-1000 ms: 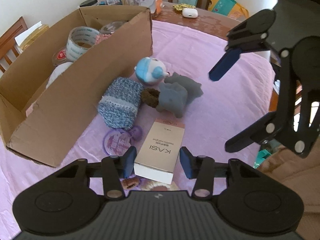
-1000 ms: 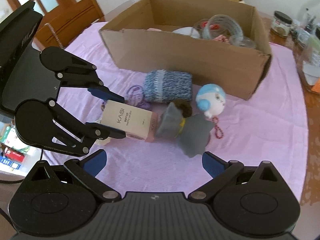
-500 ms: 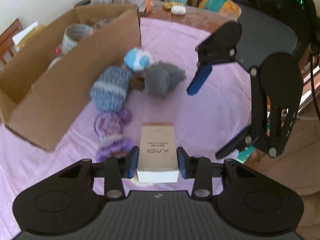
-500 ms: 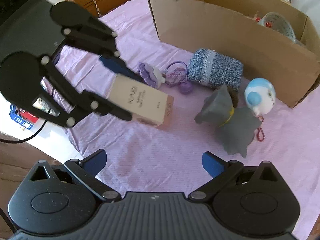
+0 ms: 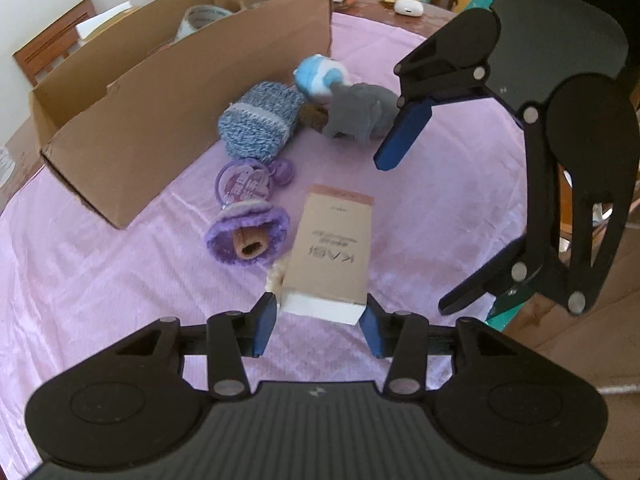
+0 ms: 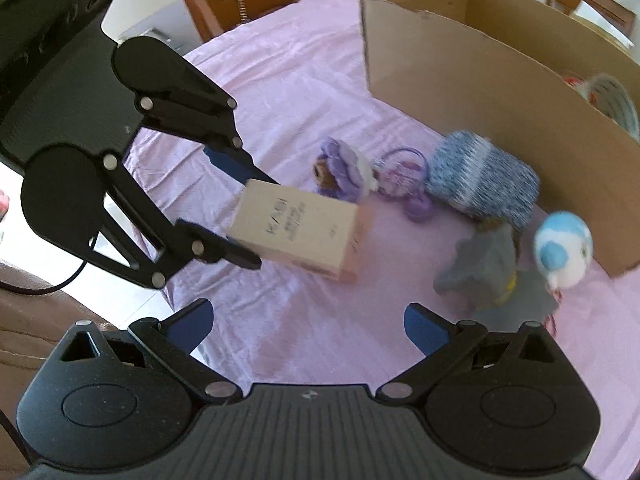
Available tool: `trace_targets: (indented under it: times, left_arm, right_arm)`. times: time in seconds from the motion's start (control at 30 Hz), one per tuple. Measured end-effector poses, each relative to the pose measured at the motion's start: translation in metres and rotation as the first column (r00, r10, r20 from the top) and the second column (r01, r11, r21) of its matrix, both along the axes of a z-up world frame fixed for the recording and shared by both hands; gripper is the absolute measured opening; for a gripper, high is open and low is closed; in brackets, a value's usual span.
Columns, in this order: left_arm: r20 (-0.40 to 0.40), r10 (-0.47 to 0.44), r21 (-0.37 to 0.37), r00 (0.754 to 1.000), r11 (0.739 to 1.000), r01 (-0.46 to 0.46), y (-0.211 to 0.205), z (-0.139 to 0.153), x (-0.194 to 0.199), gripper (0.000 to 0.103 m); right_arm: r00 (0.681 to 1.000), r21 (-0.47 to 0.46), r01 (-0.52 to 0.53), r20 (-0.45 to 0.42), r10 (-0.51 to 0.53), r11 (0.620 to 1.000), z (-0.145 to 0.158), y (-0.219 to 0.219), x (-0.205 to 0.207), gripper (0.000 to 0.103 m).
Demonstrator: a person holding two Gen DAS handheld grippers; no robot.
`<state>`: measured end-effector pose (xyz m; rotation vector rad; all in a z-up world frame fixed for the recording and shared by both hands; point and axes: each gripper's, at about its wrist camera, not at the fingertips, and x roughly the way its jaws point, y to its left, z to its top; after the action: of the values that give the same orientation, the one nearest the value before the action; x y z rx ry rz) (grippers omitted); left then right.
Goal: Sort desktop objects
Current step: 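Lift the KASI box with the left tool toward the right tool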
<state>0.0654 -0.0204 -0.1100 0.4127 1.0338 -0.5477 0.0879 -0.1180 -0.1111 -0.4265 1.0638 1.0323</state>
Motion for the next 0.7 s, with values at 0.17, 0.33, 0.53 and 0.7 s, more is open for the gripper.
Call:
trace_targets:
  times: [0.17, 0.33, 0.53, 0.7]
  left_arm:
    - [0.008, 0.018, -0.016, 1.0, 1.0, -0.018, 0.0, 0.002, -0.002, 0.048]
    - [0.051, 0.008, 0.003, 0.999, 1.0, -0.008, -0.004, 0.005, -0.001, 0.055]
    - [0.069, -0.033, 0.015, 0.997, 0.999, 0.032, -0.01, 0.003, 0.004, 0.05]
    - [0.084, -0.039, 0.006, 0.996, 0.999, 0.039, -0.012, 0.002, 0.004, 0.05]
  right_arm:
    - [0.998, -0.049, -0.054, 0.032, 0.055, 0.997, -0.006, 0.012, -0.002, 0.103]
    - [0.993, -0.114, -0.094, 0.066, 0.102, 0.989, -0.019, 0.013, -0.007, 0.103]
    - [0.977, -0.142, -0.164, 0.114, 0.181, 0.976, -0.021, 0.01, -0.013, 0.103]
    - [0.975, -0.122, -0.166, 0.127, 0.182, 0.978, -0.022, 0.006, -0.012, 0.103]
